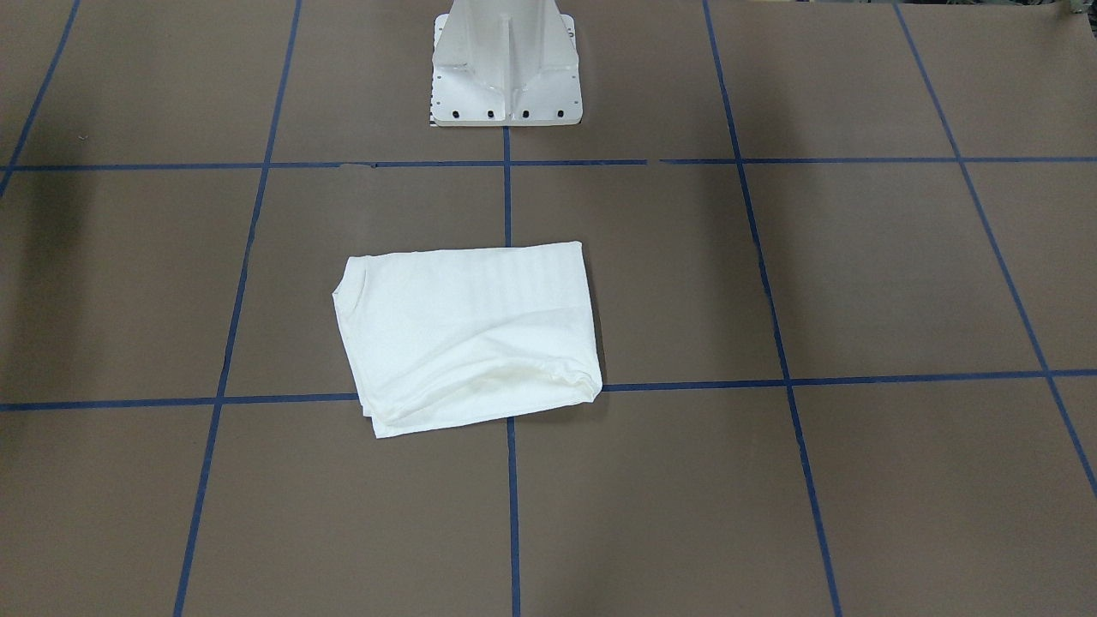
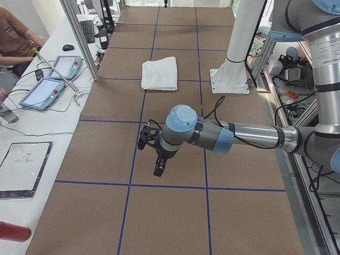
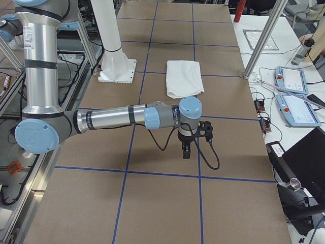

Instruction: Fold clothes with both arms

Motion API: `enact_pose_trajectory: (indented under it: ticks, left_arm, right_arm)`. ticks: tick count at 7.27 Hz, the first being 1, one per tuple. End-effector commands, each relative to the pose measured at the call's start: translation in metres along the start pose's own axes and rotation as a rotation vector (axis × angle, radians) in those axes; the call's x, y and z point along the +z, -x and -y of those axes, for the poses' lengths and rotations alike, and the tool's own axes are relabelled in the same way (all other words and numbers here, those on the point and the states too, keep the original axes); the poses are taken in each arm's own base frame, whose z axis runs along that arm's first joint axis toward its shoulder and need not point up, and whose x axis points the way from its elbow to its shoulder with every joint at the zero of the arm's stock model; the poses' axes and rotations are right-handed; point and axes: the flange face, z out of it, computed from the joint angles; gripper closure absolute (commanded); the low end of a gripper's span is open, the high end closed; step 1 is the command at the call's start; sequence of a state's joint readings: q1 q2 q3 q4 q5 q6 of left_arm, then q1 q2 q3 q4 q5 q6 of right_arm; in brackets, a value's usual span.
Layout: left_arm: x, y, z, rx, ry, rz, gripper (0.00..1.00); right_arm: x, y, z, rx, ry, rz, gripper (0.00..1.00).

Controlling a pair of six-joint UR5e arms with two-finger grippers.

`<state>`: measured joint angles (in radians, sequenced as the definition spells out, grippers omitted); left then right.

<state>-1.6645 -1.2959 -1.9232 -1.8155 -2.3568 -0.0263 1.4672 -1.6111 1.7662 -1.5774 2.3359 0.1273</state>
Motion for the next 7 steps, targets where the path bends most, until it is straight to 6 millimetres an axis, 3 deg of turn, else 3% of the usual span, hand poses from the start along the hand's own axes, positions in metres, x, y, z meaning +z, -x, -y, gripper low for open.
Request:
enact_pose_trajectory:
  ticks: [1,3,7]
  left_arm:
    - [-0.004,0.005,-0.0083,-0.031,-0.001,-0.006,0.0]
    - [-0.0061,0.0029,-0.0016,-0.017,-0.013,0.002,0.0]
    - [-0.0004,0.0087,-0.0069,-0.032,0.001,0.003,0.0]
  right_arm:
    - [0.0016,-0.0041,-0.0065,0.008,0.005,-0.002,0.0]
    - [0.0015,-0.0053,-0.0055,0.015,0.005,0.002,0.0]
    - [0.001,-0.0052,-0.0066,0.028,0.003,0.001,0.0]
